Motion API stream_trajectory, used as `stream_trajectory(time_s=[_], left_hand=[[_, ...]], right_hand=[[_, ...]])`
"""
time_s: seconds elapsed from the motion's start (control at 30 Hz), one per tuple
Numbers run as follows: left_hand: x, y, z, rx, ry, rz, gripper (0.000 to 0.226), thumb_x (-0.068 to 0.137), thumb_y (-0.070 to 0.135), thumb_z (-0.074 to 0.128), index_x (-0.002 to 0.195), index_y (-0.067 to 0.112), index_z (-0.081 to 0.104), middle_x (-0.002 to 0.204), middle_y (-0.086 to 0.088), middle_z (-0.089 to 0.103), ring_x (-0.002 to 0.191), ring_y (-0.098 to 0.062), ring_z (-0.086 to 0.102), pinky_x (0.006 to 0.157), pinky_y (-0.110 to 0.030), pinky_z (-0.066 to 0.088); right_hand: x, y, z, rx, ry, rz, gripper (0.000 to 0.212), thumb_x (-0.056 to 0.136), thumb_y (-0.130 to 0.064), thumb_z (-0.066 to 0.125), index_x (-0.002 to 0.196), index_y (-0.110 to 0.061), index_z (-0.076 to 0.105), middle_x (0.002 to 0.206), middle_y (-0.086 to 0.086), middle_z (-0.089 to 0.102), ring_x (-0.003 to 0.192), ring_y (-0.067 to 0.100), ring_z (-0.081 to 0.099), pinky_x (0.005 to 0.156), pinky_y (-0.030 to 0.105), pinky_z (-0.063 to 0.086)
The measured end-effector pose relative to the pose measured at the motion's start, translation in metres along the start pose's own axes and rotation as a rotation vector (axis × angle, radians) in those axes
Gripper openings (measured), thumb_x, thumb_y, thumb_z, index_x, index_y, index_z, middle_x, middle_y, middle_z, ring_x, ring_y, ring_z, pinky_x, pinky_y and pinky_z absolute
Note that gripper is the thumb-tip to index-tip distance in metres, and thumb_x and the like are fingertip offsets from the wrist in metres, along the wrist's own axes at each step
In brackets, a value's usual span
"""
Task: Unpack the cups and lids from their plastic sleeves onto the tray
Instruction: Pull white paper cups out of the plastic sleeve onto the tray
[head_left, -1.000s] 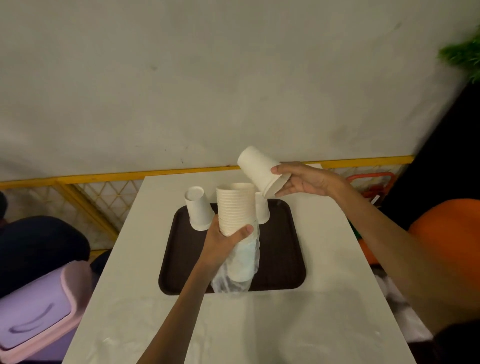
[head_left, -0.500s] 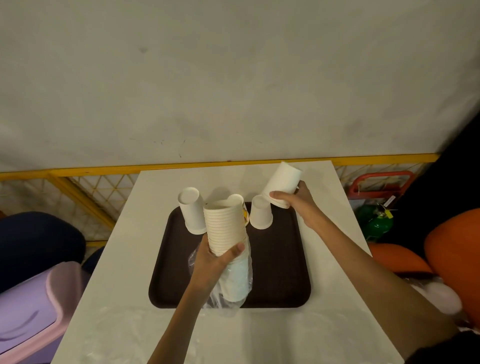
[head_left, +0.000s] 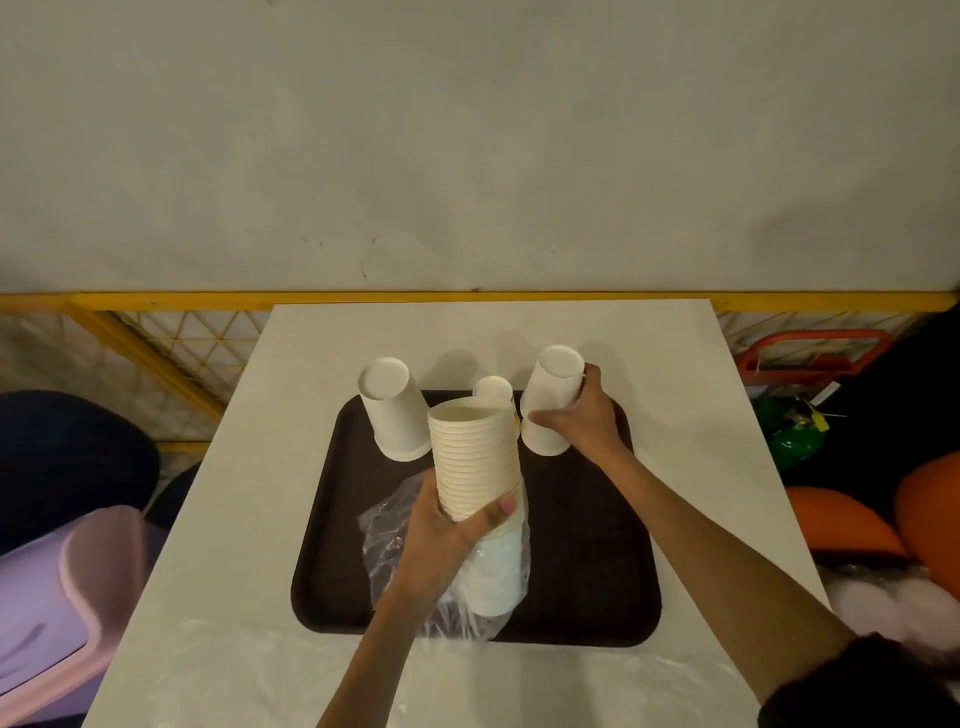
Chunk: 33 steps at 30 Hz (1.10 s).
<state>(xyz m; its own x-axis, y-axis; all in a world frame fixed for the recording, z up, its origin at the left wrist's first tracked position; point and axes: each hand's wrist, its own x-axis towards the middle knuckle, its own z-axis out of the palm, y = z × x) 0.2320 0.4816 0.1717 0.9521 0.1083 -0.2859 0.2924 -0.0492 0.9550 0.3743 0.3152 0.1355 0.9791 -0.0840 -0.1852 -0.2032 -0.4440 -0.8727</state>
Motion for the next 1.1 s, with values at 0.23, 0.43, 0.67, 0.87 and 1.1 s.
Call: stream_trajectory(time_s=[0.23, 0.43, 0.67, 0.87, 1.1], left_hand=[[0.003, -0.010, 0.003, -0.002, -0.039, -0.053, 0.089, 0.052, 0.049, 0.087, 0.125, 0.024, 0.041, 0.118, 0.003, 0.058, 0.106, -0.009, 0.058, 0.072, -0.012, 0.051], [0.001, -0.015, 0.006, 0.000, -0.056, -0.045, 0.100, 0.043, 0.054, 0.078, 0.130, 0.019, 0.042, 0.119, 0.003, 0.059, 0.109, -0.011, 0.058, 0.073, -0.011, 0.051], [-0.013, -0.011, 0.011, 0.041, -0.083, -0.023, 0.099, 0.045, 0.057, 0.080, 0.130, 0.021, 0.043, 0.120, 0.003, 0.060, 0.110, -0.011, 0.059, 0.081, -0.020, 0.053], [-0.029, 0.001, 0.011, 0.052, -0.075, -0.002, 0.091, 0.056, 0.046, 0.086, 0.131, 0.019, 0.042, 0.120, 0.004, 0.059, 0.111, -0.011, 0.057, 0.081, -0.018, 0.052], [-0.045, 0.003, 0.007, 0.082, -0.112, 0.002, 0.101, 0.044, 0.061, 0.079, 0.130, 0.024, 0.042, 0.120, 0.006, 0.059, 0.111, -0.010, 0.057, 0.089, -0.027, 0.053]], right_hand=[[0.008, 0.029, -0.006, -0.051, -0.049, 0.033, 0.104, 0.063, -0.015, 0.087, 0.142, -0.012, 0.020, 0.140, 0.011, 0.042, 0.129, 0.031, 0.042, 0.104, 0.046, 0.039], [-0.004, 0.025, -0.022, 0.085, 0.092, 0.022, 0.102, 0.076, -0.032, 0.078, 0.151, -0.022, 0.009, 0.156, 0.005, 0.020, 0.142, 0.024, 0.024, 0.111, 0.038, 0.026], [-0.035, -0.048, -0.043, 0.218, -0.009, -0.184, 0.045, 0.084, -0.041, 0.066, 0.123, -0.021, 0.053, 0.114, 0.006, 0.061, 0.105, 0.020, 0.059, 0.084, 0.022, 0.046], [-0.062, -0.106, -0.048, -0.151, -0.658, -0.089, 0.049, 0.087, -0.046, 0.060, 0.127, -0.020, 0.053, 0.118, -0.002, 0.057, 0.102, 0.011, 0.055, 0.070, 0.019, 0.045], [-0.084, -0.131, -0.051, -0.503, -0.822, -0.142, 0.047, 0.080, -0.048, 0.067, 0.115, -0.016, 0.065, 0.112, -0.002, 0.062, 0.106, 0.016, 0.058, 0.080, 0.024, 0.048]])
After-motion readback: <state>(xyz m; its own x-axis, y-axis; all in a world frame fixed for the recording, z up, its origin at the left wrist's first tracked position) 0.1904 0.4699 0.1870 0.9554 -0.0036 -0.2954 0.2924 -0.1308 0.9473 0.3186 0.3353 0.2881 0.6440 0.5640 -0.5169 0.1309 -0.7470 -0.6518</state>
